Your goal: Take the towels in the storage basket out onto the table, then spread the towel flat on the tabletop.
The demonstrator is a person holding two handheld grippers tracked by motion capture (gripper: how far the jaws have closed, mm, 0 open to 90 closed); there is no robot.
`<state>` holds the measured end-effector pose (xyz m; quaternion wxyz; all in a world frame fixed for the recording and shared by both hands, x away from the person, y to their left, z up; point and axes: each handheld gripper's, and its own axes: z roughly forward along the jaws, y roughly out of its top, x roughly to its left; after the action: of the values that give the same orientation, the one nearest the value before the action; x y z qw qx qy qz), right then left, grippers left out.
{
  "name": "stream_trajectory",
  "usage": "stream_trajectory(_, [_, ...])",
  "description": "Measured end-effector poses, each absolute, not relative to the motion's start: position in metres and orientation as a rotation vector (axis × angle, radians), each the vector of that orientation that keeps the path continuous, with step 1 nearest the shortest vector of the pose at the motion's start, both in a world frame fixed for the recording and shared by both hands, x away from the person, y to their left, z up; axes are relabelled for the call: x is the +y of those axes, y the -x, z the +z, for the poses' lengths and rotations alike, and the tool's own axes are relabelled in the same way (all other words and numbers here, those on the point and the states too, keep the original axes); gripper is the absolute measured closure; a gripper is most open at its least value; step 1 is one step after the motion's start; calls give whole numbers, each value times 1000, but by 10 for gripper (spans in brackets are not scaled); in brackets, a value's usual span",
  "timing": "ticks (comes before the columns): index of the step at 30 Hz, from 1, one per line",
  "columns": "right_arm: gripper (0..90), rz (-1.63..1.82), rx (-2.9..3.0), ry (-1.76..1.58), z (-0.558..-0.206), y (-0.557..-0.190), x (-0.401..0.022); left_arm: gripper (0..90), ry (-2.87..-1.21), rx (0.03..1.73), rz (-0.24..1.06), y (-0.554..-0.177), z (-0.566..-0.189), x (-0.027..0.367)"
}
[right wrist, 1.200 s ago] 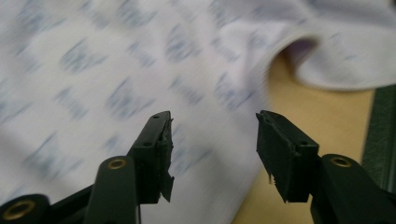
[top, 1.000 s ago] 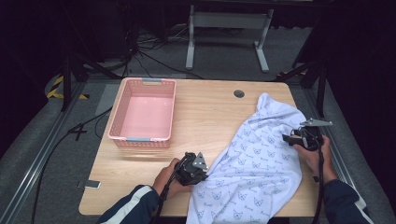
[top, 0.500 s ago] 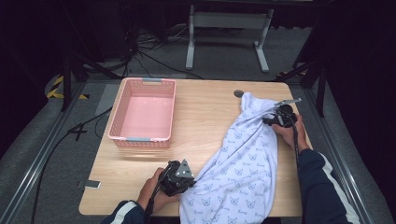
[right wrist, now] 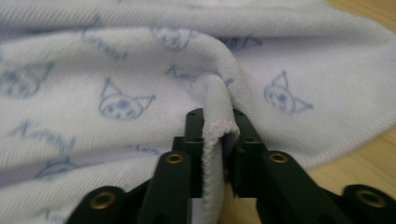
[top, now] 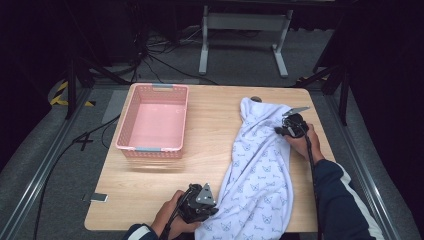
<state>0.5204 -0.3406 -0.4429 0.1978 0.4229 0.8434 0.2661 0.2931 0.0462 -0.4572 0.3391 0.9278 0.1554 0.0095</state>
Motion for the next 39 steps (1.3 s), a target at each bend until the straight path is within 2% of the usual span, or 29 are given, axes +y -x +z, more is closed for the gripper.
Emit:
stream_trajectory(4, [840,745,2345,-1206,-438,-504,-361,773,-2425,382,15,-298,-457,38])
stream_trajectory(5, [827,730,2322,-1242,-434,-492,-381,748,-2415,386,8,-299,-457,35])
stream_trajectory(8, [805,713,2292,-1262,-433,-484,-395,673,-2380,369,10,-309,-453,32])
stream_trajectory(9, [682,655,2227,-1304,-436,-477,-408,624,-2343,397,-2,-316,-451,31])
stream_trajectory(10, [682,655,2227,-1304,-436,-477,-408,624,-2323,411,9,-320,-450,30])
stream_trajectory(11, [672,650,2218,-1355,-440,-474,-416,558,-2303,441,23,-329,-446,28])
stream_trajectory(12, [672,650,2218,-1355,-440,-474,-416,558,-2283,463,25,-335,-444,26])
stream_trajectory(13, [641,657,2204,-1356,-440,-472,-417,541,-2268,477,36,-346,-442,21])
stream_trajectory(14, [563,638,2179,-1353,-438,-470,-417,520,-2272,481,58,-353,-441,16])
stream_trajectory(15, [544,630,2163,-1342,-434,-467,-417,500,-2282,483,87,-361,-440,11])
stream_trajectory(18, [513,762,2102,-1316,-419,-461,-414,514,-2273,518,55,-376,-445,1])
stream_trajectory(19, [506,826,2090,-1280,-409,-460,-407,550,-2302,504,29,-379,-452,-5])
stream_trajectory(21, [521,853,2078,-1236,-402,-462,-394,565,-2358,491,25,-377,-459,-9])
stream_trajectory(25, [549,891,2124,-1189,-396,-474,-371,608,-2354,474,18,-374,-461,-10])
stream_trajectory(30, [600,903,2236,-1127,-396,-507,-331,831,-2333,474,-10,-371,-463,-6])
stream_trajectory(35, [597,808,2302,-1138,-404,-547,-296,860,-2363,448,30,-363,-462,-5])
stream_trajectory(39, [563,798,2334,-1161,-406,-559,-285,861,-2368,449,39,-356,-462,-4])
